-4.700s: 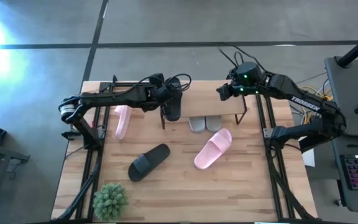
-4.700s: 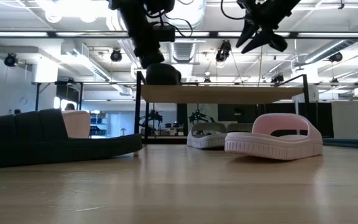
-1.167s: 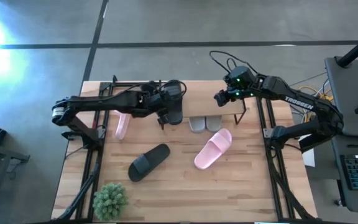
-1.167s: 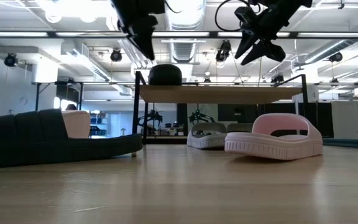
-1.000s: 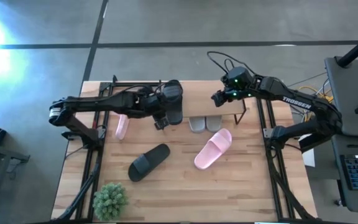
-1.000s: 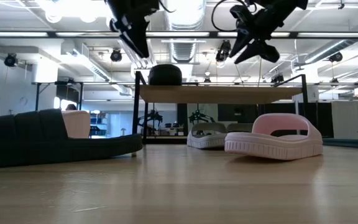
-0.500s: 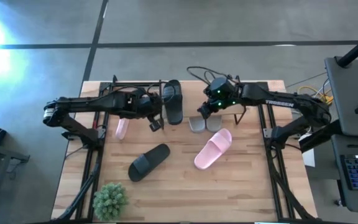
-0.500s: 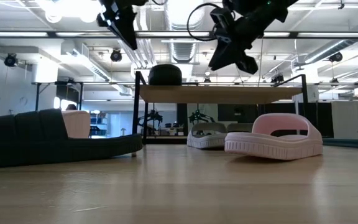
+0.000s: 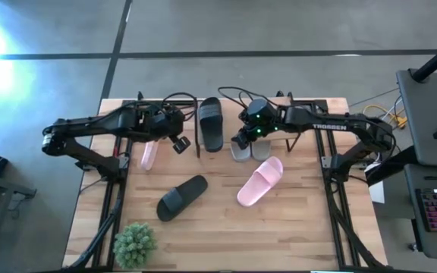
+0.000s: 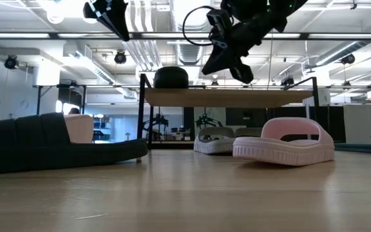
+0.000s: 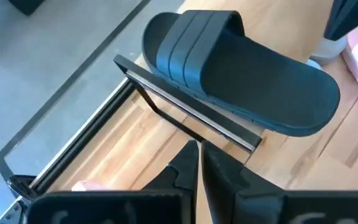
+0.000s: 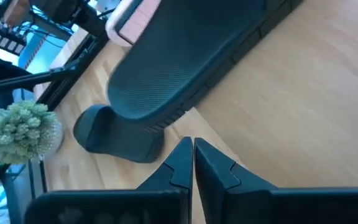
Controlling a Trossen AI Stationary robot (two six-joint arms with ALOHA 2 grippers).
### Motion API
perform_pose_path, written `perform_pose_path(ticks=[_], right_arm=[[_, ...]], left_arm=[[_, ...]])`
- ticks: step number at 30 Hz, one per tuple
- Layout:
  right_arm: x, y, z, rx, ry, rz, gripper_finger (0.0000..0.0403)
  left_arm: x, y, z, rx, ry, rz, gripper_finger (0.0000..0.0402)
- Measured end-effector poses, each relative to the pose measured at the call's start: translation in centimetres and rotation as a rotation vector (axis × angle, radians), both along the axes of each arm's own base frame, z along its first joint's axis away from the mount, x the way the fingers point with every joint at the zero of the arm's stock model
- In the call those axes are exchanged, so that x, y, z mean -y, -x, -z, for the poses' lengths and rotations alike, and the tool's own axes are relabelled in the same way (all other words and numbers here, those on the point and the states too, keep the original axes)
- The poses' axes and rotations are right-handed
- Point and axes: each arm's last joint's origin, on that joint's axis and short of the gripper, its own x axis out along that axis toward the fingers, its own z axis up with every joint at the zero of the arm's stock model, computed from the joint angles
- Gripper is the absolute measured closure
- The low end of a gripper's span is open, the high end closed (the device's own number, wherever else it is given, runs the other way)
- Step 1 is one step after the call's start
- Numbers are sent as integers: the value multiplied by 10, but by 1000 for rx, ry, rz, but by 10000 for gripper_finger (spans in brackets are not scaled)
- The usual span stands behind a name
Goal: Pick and place slides into the shelf
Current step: Adjust the black slide on the shelf
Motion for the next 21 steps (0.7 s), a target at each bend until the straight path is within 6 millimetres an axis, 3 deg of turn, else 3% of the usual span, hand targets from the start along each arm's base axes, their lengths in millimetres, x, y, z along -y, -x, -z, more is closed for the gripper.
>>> perform_pose_path(ticks=[4,11,21], right_arm=[[1,-1,-1,11,7,13,394],[4,11,-19,27,146,171,394],[4,63,-61,12,325,402,394]], left_arm=[[4,-9,6,-2,90,102,395],[27,-53,31,7,67,449,395],[33,-82,49,55,161,571,395]])
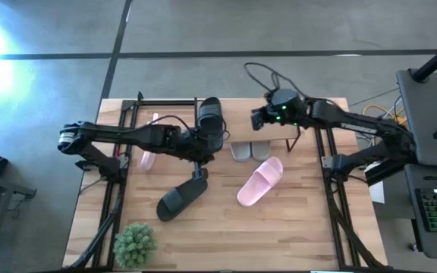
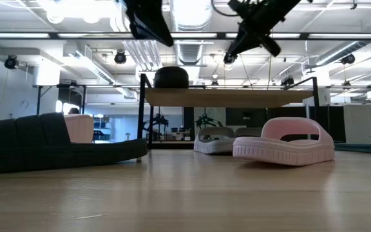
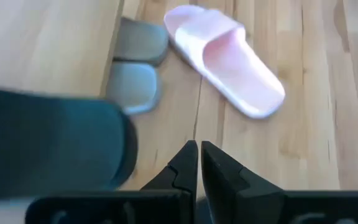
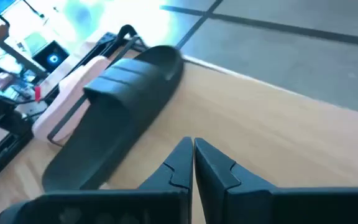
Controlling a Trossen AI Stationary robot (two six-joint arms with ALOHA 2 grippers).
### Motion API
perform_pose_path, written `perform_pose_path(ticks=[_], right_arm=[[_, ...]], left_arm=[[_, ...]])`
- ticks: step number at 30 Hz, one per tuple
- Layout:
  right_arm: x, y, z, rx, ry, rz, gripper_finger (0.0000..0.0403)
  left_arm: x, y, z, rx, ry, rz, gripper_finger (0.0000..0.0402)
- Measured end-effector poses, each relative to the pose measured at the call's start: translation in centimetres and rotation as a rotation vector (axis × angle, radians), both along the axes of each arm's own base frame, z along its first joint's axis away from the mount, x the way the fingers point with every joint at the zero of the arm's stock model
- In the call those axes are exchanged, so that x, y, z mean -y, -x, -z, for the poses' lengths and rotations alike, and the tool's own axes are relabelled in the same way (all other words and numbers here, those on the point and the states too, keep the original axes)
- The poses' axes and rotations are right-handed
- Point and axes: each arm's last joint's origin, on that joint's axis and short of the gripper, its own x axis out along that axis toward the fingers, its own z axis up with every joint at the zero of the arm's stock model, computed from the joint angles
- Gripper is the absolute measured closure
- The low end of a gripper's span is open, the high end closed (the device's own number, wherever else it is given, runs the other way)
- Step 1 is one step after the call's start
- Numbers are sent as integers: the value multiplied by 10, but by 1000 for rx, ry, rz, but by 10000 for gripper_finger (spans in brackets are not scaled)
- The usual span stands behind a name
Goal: Pick and place slides into the shelf
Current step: Adjust the black slide on the shelf
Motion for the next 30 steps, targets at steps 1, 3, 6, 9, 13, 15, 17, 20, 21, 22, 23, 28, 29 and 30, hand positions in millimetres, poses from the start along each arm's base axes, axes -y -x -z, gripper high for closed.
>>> perform_pose_path(ticks=[1,3,6,9,13,15,17,20,21,22,23,28,29,30], right_arm=[[-1,6,-3,-3,2,8,394],[-3,15,-7,-16,9,21,394],[-6,28,-13,-41,30,47,394],[-10,38,-16,-61,31,57,394],[-13,48,-18,-80,32,65,394],[-13,50,-19,-77,33,65,394],[-14,51,-17,-83,30,66,394],[-14,52,-12,-92,25,67,394],[-14,52,-11,-94,23,67,394],[-14,51,-9,-97,19,70,394],[-14,51,-6,-105,14,71,394],[-14,51,6,-130,-5,78,394],[-14,51,7,-134,-8,79,394],[-14,51,8,-137,-9,79,394]], left_arm=[[1,-3,2,1,0,3,395],[2,-9,7,0,-1,3,395],[2,-18,17,-11,-2,1,395],[1,-26,29,-48,-20,-43,395],[-1,-30,33,-61,-79,-100,395],[-2,-29,34,-62,-104,-137,395],[-4,-29,34,-57,-118,-181,395],[-5,-28,33,-55,-129,-208,395],[-5,-27,33,-57,-130,-209,395],[-5,-27,33,-58,-133,-211,395],[-5,-27,34,-62,-134,-211,395],[-6,-25,38,-96,-170,-235,395],[-6,-25,38,-97,-182,-244,395],[-7,-25,38,-98,-193,-253,395]])
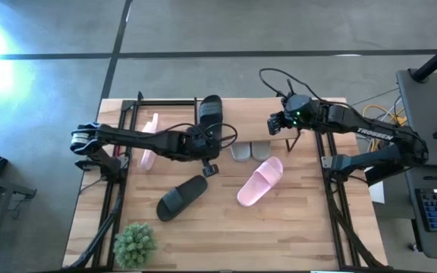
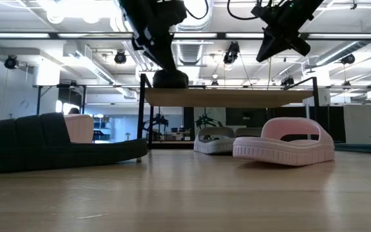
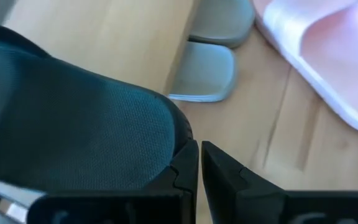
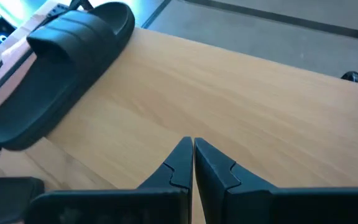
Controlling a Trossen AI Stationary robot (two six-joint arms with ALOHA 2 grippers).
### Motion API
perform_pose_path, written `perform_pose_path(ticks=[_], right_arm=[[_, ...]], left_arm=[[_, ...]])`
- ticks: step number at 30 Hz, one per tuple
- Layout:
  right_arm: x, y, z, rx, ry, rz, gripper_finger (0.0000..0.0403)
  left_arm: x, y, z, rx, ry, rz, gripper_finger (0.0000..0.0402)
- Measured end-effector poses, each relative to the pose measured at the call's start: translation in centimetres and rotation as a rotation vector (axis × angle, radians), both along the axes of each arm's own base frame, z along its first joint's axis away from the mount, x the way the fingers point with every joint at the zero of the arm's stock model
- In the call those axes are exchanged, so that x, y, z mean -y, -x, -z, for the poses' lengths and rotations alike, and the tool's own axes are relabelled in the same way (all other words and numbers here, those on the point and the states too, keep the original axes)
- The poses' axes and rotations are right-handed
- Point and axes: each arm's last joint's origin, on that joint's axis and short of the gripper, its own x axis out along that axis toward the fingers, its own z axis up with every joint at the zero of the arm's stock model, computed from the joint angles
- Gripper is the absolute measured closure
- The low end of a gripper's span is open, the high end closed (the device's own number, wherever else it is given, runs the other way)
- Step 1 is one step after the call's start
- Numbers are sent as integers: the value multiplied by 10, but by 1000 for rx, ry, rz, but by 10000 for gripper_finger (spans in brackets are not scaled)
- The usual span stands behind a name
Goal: Pick and place slides into the shelf
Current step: Adjust the black slide on the shelf, then put the right pink slide on the shelf
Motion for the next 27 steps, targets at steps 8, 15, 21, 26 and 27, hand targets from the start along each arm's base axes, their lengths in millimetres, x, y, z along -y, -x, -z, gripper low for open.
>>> perform_pose_path(ticks=[8,15,21,26,27], right_arm=[[0,0,1,-1,-2,1,394],[0,0,1,0,-2,2,394],[0,0,1,0,-2,2,394],[0,0,1,3,-4,-1,394],[0,-1,1,6,-14,-13,394]], left_arm=[[-1,2,1,-18,-31,-22,395],[-2,4,-4,-7,-52,-36,395],[9,15,-35,101,-12,22,395],[10,35,-55,151,31,53,395],[10,40,-57,146,42,57,395]])
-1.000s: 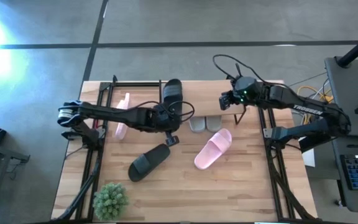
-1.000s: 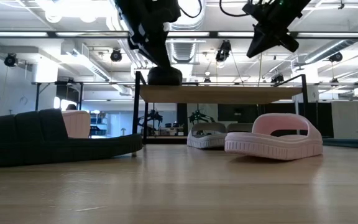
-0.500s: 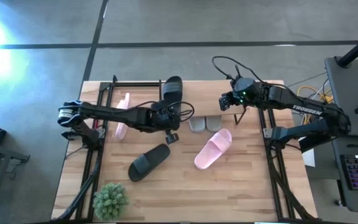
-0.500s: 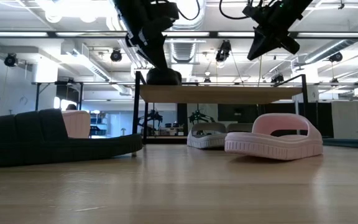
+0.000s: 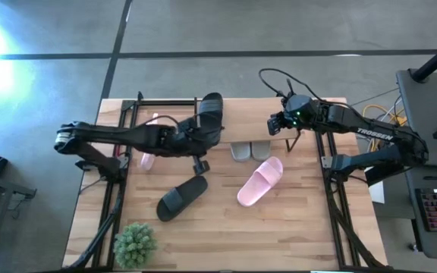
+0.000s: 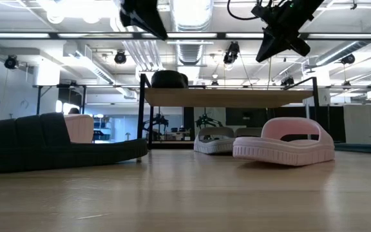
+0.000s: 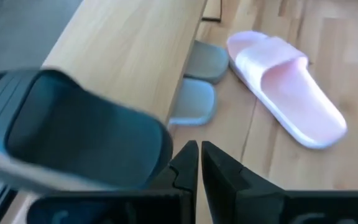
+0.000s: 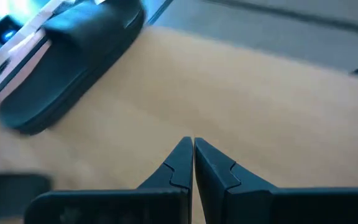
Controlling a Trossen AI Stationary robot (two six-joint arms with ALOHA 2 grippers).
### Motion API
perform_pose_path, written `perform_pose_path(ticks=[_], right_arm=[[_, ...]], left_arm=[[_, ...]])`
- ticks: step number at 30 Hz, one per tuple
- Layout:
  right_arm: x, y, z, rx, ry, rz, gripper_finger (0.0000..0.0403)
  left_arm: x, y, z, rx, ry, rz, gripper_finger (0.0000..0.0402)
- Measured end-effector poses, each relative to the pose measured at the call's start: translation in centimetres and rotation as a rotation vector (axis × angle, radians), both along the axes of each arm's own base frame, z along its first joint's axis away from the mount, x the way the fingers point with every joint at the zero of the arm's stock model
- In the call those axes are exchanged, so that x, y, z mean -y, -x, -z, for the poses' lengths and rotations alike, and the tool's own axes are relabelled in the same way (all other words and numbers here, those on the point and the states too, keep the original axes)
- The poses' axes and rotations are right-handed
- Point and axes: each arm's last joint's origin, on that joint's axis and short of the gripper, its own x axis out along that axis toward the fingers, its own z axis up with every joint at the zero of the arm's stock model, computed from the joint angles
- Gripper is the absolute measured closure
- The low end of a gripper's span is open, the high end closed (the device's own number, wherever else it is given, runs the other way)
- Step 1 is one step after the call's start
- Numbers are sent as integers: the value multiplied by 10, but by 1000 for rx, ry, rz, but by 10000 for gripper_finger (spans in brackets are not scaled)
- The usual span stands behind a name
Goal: Pick and place slides into the shelf
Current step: Put the right pink slide on the shelf
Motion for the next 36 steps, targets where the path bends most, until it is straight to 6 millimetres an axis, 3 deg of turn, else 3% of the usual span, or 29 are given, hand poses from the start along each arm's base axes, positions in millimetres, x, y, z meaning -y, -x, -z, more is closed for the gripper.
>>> perform_pose_path(ticks=[4,9,17,24,32,36], right_arm=[[-7,-1,3,8,-115,-126,394],[-31,-2,10,-66,-174,-220,394],[-89,-1,13,-211,21,-441,394],[-119,7,14,-208,38,-455,394],[-140,32,25,-338,-85,-387,393],[-158,33,29,-321,-170,-360,374]], left_arm=[[-1,20,-6,-23,50,-47,395],[-3,39,-13,-41,54,-106,395],[-5,49,-14,-45,12,-140,395],[-5,50,-12,-73,9,-140,395],[-5,51,-4,-97,5,-139,395],[-5,52,2,-132,-30,-99,395]])
